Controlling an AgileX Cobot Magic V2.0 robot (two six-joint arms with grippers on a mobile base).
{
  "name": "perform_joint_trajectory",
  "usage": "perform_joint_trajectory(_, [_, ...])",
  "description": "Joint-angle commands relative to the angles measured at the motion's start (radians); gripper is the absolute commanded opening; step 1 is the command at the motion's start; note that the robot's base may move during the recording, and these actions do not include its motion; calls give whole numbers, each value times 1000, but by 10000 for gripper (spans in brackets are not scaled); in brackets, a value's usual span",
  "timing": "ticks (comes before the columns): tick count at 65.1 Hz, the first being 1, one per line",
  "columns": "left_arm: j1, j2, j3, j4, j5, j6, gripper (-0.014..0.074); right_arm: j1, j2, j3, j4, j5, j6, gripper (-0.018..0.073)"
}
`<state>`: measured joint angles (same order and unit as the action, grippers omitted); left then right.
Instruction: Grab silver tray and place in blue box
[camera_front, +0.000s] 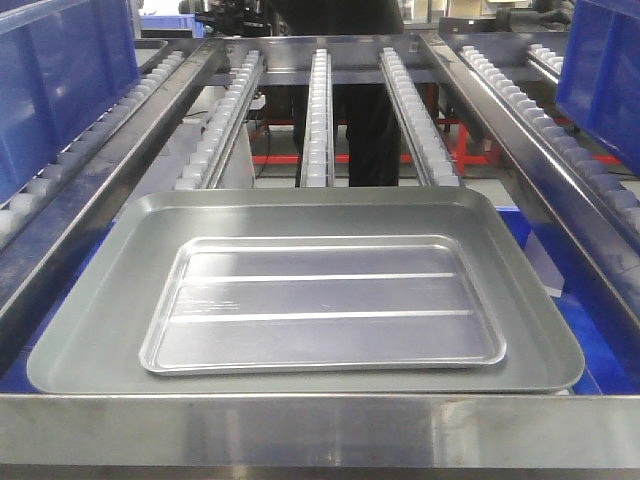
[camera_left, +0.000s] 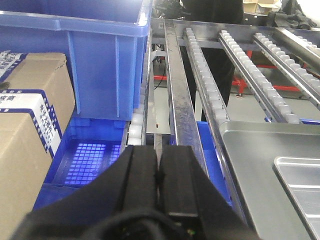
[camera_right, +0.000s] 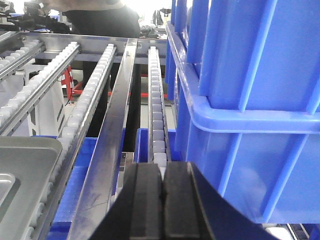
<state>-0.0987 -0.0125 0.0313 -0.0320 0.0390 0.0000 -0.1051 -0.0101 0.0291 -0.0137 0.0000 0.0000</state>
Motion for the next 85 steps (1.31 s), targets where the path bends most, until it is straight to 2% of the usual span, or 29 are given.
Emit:
perform_joint_trajectory(1, [0,-12,17,0,-87,0,-9,-4,-21,-19,-12,-93,0,50])
perform_joint_trajectory(13, [0,-12,17,0,-87,0,-9,-4,-21,-19,-12,-93,0,50])
perform_joint_trajectory(19, [0,-12,17,32,-87,0,-9,-4,-21,-19,-12,-93,0,50])
perform_joint_trajectory(56, [0,-11,-9,26,-144,0,-9,-2,-19,-46,-15,-90,0,50])
perform_joint_trajectory(62, [0,1,-106,26,-17,0,-9,7,7,-168,-15,68,0,50])
perform_joint_trajectory(68, [0,82,-264,26,197,0,-9,12,107,-320,-15,297,0,50])
perform_joint_trajectory(71, [0,164,-369,19,339,0,-9,12,209,-412,-15,414,0,50])
perform_joint_trajectory(85, [0,541,-590,-29,661,0,-9,12,578,-595,-2,755,0,50])
